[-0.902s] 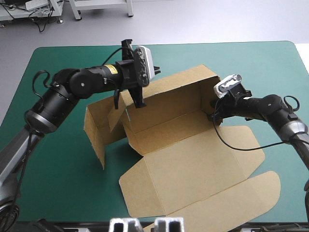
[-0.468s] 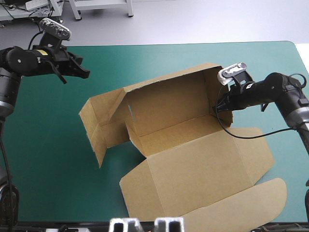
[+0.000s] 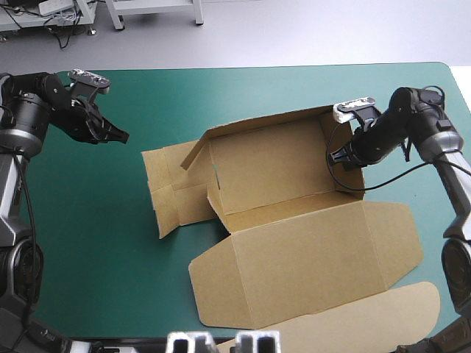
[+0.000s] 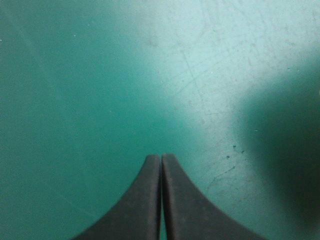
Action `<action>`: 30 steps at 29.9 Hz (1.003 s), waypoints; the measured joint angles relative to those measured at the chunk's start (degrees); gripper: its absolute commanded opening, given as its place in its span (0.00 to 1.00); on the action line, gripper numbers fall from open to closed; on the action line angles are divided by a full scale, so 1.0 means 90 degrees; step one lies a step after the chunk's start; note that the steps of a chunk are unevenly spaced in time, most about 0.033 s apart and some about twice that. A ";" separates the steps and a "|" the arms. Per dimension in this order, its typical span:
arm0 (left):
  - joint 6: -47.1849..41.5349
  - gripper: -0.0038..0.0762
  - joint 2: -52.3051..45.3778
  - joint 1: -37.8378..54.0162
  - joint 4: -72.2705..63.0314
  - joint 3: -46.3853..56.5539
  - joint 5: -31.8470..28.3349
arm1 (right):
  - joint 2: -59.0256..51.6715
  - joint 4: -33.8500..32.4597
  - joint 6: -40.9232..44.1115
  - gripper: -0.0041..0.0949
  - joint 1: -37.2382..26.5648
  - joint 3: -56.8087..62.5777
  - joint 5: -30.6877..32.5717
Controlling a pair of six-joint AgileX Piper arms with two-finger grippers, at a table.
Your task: Fold the box
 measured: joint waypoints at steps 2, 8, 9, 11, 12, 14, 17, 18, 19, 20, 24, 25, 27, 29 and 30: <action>0.0005 0.04 0.0076 0.0000 -0.0086 0.0000 0.0000 | 0.0293 -0.0006 0.0070 0.02 0.0000 -0.0088 -0.0025; -0.0015 0.04 0.0142 0.0000 -0.0141 0.0000 0.0014 | 0.0962 0.0053 0.0282 0.03 0.0000 -0.0634 0.0113; -0.0015 0.04 0.0142 0.0000 -0.0141 0.0000 0.0046 | 0.1046 0.0081 0.0302 0.04 0.0000 -0.0704 0.0092; -0.0021 0.04 0.0142 0.0000 -0.0141 0.0000 0.0108 | 0.1218 0.0160 0.0296 0.11 0.0000 -0.0836 0.0001; -0.0021 0.04 0.0142 0.0000 -0.0141 0.0000 0.0122 | 0.1272 0.0190 0.0248 0.17 0.0000 -0.0875 -0.0033; -0.0021 0.04 0.0142 0.0000 -0.0141 0.0000 0.0138 | 0.1331 0.0211 0.0115 0.32 0.0000 -0.0939 -0.0052; -0.0021 0.04 0.0142 0.0000 -0.0152 0.0000 0.0144 | 0.1396 0.0231 -0.0140 0.57 0.0000 -0.1053 0.0007; -0.0021 0.04 0.0142 0.0000 -0.0171 0.0000 0.0144 | 0.1418 0.0231 -0.0186 0.64 0.0000 -0.1124 0.0080; -0.0026 0.04 0.0142 0.0000 -0.0191 0.0000 0.0144 | 0.1425 0.0231 -0.0212 0.72 0.0000 -0.1199 0.0133; -0.0026 0.04 0.0142 0.0000 -0.0222 0.0000 0.0144 | 0.1433 0.0223 -0.0212 0.78 0.0000 -0.1319 0.0185; -0.0066 0.04 0.0142 0.0000 -0.0309 0.0000 0.0137 | 0.1427 0.0212 0.0062 0.84 0.0000 -0.1995 0.0235; -0.0099 0.03 0.0142 0.0000 -0.0309 0.0000 0.0118 | 0.1427 0.0219 0.0103 0.84 0.0000 -0.2121 0.0235; -0.0232 0.03 0.0142 0.0000 -0.0338 0.0000 0.0026 | 0.1420 0.0219 0.0142 0.84 0.0000 -0.2338 0.0235; -0.0342 0.03 0.0142 0.0000 -0.0382 0.0000 -0.0103 | 0.1415 0.0193 0.0160 0.84 0.0000 -0.2397 0.0243; -0.0400 0.03 0.0142 0.0000 -0.0399 0.0000 -0.0158 | 0.1415 0.0149 0.0186 0.84 0.0000 -0.2397 0.0258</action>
